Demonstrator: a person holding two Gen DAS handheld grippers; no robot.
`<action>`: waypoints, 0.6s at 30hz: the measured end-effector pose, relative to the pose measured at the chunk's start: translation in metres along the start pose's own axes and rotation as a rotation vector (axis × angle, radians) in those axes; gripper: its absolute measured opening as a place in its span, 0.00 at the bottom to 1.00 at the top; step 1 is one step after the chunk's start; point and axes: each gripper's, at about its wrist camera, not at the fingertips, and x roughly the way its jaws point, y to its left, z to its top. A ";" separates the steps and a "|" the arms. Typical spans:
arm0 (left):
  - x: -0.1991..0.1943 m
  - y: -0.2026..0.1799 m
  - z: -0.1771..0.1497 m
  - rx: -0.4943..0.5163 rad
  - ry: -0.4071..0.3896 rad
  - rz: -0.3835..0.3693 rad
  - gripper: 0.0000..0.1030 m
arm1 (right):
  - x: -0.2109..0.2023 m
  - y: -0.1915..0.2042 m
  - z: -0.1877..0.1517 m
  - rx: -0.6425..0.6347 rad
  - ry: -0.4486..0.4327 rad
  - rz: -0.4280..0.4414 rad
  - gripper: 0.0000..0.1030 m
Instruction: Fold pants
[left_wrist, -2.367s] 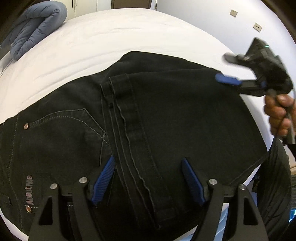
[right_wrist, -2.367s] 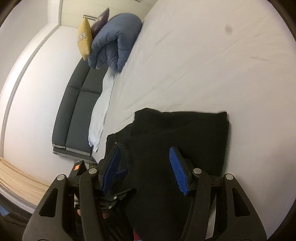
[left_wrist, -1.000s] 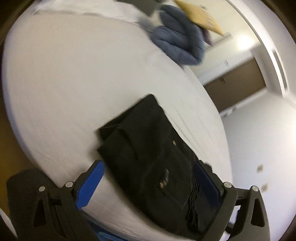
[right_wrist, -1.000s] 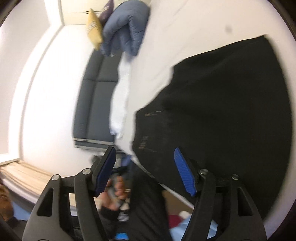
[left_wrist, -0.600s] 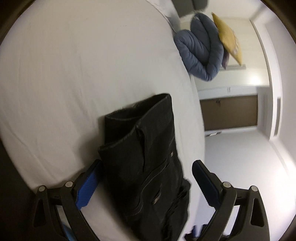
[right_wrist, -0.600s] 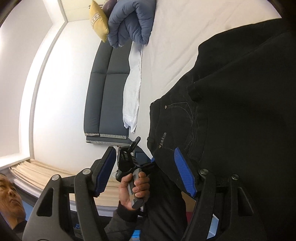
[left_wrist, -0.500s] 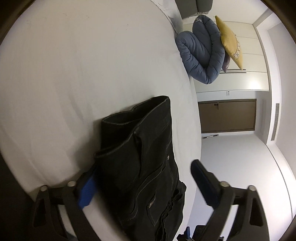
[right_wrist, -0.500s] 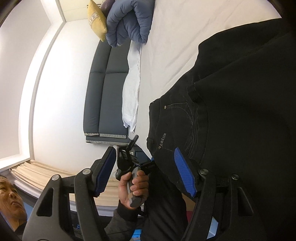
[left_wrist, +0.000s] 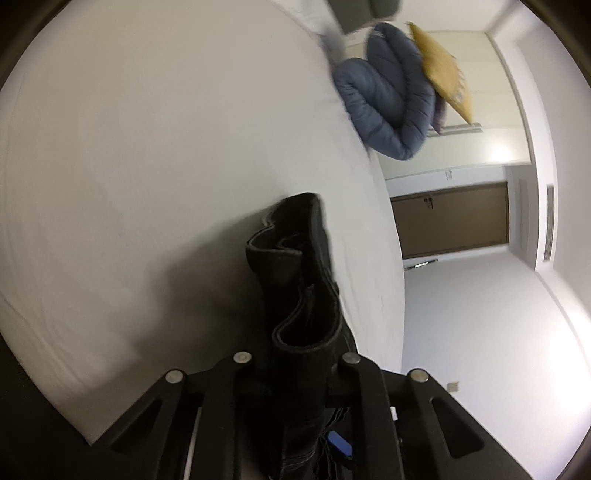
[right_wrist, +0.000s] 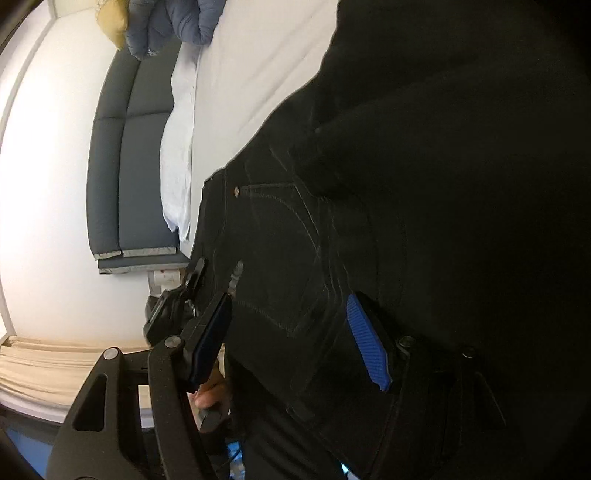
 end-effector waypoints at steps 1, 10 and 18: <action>0.001 -0.009 -0.001 0.029 -0.004 0.002 0.15 | 0.001 0.000 0.000 -0.001 -0.012 0.000 0.62; 0.009 -0.129 -0.047 0.469 0.017 0.010 0.15 | -0.041 0.008 -0.009 0.023 -0.147 0.084 0.63; 0.075 -0.203 -0.206 0.980 0.221 0.060 0.15 | -0.135 0.010 -0.018 -0.007 -0.291 0.170 0.74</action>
